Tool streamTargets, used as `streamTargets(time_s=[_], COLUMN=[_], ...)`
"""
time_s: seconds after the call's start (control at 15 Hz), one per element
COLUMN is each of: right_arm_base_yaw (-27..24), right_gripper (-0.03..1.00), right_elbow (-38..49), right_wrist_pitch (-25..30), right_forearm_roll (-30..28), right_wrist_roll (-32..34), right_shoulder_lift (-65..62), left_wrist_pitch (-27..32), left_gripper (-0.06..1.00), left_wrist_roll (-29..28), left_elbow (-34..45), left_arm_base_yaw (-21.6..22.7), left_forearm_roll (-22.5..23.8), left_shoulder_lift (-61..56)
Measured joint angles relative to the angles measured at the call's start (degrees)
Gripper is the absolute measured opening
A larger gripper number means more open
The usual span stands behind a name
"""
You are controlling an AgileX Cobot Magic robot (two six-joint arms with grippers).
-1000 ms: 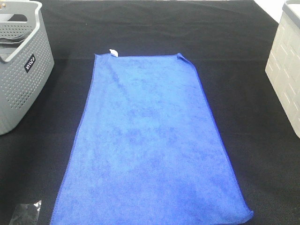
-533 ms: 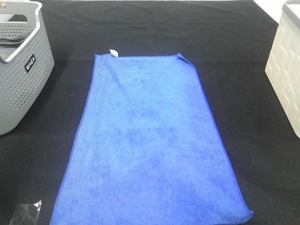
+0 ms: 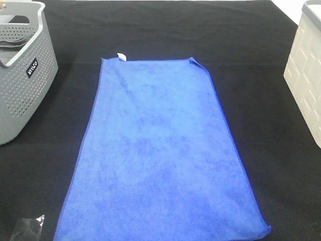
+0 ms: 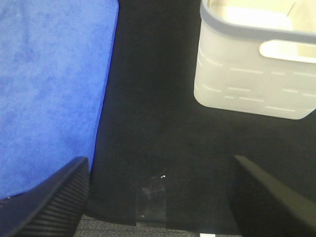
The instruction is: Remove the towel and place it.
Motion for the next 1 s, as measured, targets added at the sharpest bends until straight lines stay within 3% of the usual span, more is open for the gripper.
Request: streamTargets(time_s=[0.27,0.6,1.0], right_arm_base_yaw=[0.00,0.00,0.00], right_gripper=[0.73,0.73,0.73], right_elbow=[8.65,13.69,14.27], right_wrist_pitch=[-2.35,-7.56,-8.88], right_forearm_roll=[0.00,0.00,0.00], right_wrist_roll=[-2.01,-2.64,-3.04], right_shoulder_lift=[-9.28,-12.83,-12.83], left_wrist_pitch=[6.42,7.22,-1.78], left_gripper=[0.69,0.69,0.69], left_wrist_roll=[0.11,2.41,2.86], left_elbow=[0.86,3.21,8.82], left_arm_base_yaw=[0.00,0.00,0.00], left_forearm_roll=[0.00,-3.55,-5.21], left_shoulder_lift=[-8.94,-9.05,-9.05])
